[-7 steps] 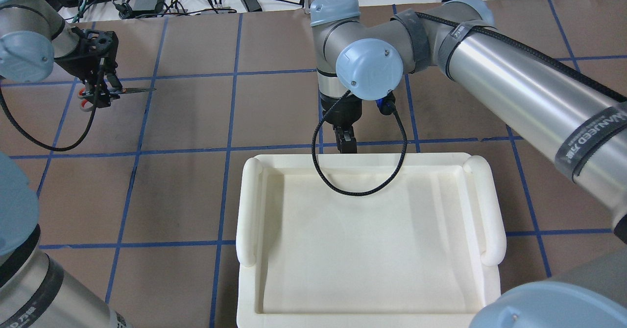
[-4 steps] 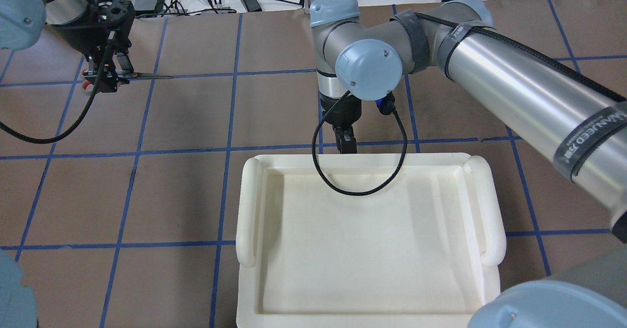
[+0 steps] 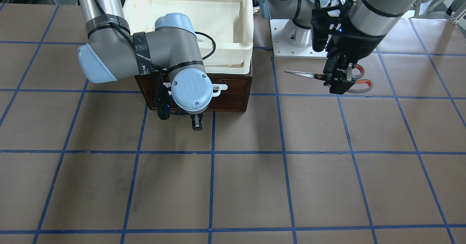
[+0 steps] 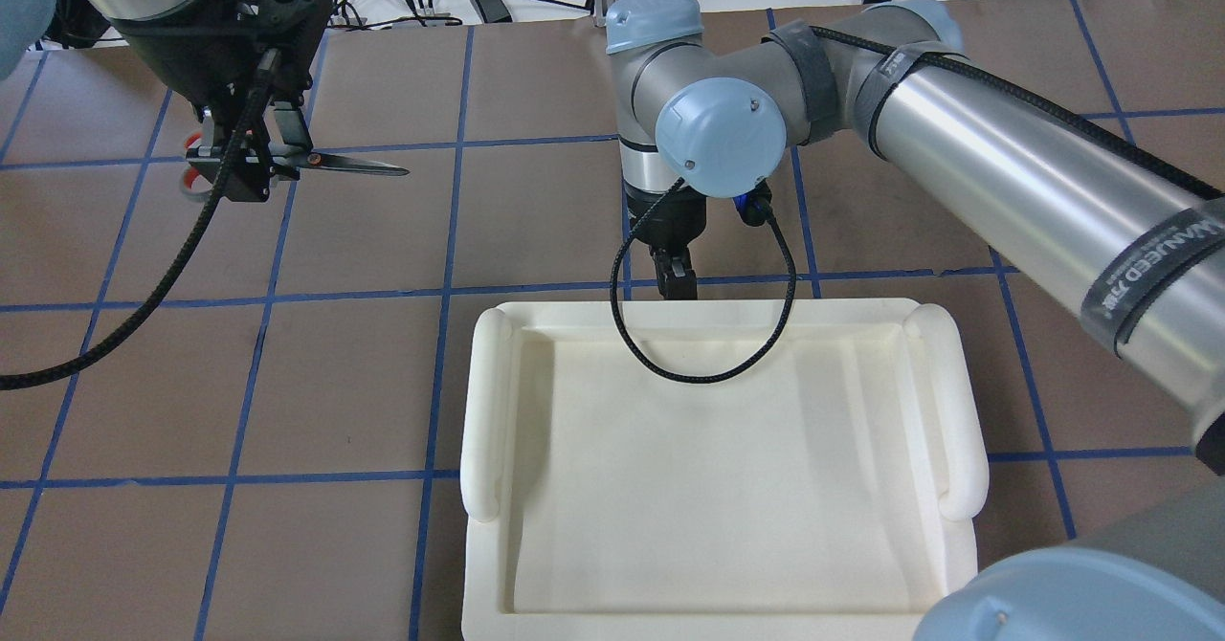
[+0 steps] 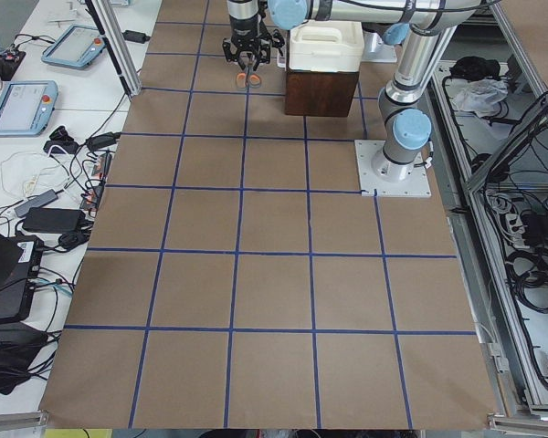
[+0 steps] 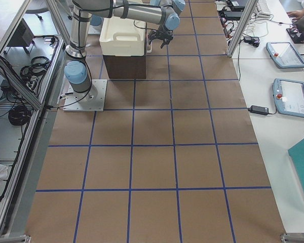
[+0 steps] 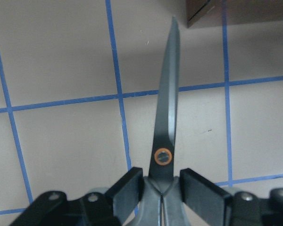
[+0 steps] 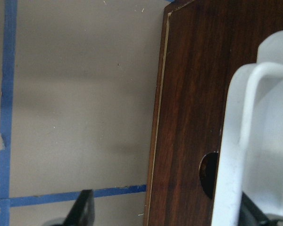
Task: Place scissors in drawer with both arms
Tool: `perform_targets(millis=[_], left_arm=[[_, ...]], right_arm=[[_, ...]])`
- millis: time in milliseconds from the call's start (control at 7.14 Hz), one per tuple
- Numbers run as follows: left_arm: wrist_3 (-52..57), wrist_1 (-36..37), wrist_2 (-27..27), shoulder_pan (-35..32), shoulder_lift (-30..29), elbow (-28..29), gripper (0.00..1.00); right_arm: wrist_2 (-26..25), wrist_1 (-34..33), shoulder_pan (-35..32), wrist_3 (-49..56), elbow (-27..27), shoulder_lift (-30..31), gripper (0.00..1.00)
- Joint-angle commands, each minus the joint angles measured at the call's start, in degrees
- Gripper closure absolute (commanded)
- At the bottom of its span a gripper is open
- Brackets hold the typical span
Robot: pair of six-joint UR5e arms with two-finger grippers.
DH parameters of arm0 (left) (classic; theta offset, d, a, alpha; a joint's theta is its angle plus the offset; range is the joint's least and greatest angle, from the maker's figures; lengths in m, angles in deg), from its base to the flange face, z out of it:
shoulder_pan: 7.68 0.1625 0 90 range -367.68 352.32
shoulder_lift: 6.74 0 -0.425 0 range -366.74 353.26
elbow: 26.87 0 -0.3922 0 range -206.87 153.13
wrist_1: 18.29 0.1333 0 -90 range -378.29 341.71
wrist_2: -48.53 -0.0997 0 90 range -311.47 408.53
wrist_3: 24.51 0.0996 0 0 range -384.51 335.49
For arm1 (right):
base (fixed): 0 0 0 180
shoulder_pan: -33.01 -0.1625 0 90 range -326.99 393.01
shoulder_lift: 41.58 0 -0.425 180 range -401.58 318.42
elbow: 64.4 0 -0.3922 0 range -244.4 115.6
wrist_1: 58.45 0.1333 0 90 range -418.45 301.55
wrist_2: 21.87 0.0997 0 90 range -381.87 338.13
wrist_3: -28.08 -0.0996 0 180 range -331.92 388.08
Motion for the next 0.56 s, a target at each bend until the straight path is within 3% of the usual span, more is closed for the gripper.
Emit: perform_targets(millis=[0,420], left_arm=[[-1.08,-3.05,0.38,-2.23,3.3,-0.59,0.79],[-0.99,-2.63,0.3,-3.55,3.49,-1.21,0.78]], right_arm=[[0.01,0.1,0.0,-0.39,0.77,0.04,0.0],[0.01,-1.38,0.0,0.92,1.12,-0.05,0.0]])
